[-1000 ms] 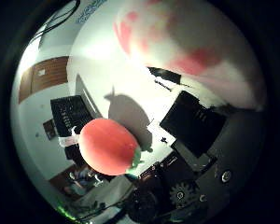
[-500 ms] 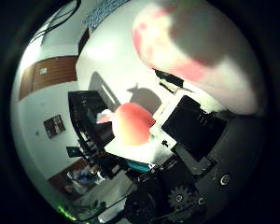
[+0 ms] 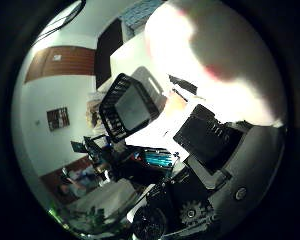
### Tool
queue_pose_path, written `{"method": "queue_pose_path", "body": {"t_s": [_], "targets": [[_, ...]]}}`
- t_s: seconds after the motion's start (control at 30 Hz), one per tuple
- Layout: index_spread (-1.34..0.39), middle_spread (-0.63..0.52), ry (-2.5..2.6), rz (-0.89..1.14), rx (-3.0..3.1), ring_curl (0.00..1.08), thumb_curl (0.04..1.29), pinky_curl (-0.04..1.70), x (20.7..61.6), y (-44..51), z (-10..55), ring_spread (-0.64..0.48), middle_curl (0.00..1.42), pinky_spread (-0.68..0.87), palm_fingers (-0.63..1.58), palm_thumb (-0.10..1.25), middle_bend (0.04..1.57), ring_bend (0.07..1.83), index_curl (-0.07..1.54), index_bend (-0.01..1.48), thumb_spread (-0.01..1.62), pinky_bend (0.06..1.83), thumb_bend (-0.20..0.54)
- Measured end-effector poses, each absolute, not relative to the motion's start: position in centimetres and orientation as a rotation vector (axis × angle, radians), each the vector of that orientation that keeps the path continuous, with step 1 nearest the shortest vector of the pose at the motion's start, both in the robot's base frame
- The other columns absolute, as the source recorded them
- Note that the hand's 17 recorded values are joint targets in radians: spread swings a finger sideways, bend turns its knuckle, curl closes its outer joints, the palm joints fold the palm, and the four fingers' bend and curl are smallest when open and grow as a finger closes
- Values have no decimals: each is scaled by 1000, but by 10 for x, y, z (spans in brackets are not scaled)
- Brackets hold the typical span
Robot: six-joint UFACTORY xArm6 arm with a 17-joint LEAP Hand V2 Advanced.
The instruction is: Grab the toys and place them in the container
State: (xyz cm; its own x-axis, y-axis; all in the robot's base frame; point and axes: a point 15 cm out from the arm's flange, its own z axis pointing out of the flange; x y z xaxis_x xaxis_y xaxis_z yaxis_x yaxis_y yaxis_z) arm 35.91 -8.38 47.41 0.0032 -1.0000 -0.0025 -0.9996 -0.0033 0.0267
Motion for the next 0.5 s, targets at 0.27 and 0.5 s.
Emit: {"method": "queue_pose_path", "body": {"t_s": [0.27, 0.5], "targets": [[-291, -225, -2087, 33, 2393, 895, 564, 1185, 338, 8, 509, -270, 1037, -177, 1003, 1016, 1225, 1341, 1040, 995, 1165, 1216, -12], [-294, -227, -1948, 46, 2537, 897, 567, 1208, 329, 87, 517, -270, 1044, -182, 1018, 1015, 1213, 1330, 1046, 976, 1165, 1189, -12]]}}
